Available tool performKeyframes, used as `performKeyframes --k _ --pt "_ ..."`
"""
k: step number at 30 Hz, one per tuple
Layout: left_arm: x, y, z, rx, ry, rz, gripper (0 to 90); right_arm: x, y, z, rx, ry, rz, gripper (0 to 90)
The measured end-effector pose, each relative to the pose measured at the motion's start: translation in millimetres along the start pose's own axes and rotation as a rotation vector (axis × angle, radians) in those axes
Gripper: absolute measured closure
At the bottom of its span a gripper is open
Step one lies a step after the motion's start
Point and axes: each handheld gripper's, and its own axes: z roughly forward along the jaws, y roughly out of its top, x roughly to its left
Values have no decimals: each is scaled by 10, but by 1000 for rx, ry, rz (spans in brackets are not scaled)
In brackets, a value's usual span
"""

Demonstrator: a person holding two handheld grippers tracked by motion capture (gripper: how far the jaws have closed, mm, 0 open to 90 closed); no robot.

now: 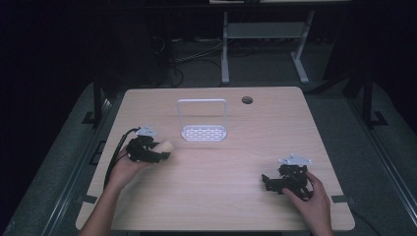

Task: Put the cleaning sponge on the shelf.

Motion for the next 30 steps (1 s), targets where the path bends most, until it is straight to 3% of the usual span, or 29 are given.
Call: performKeyframes --k 30 --pt "-314 420 255 -14 -55 56 404 0 0 0 0 0 0 6"
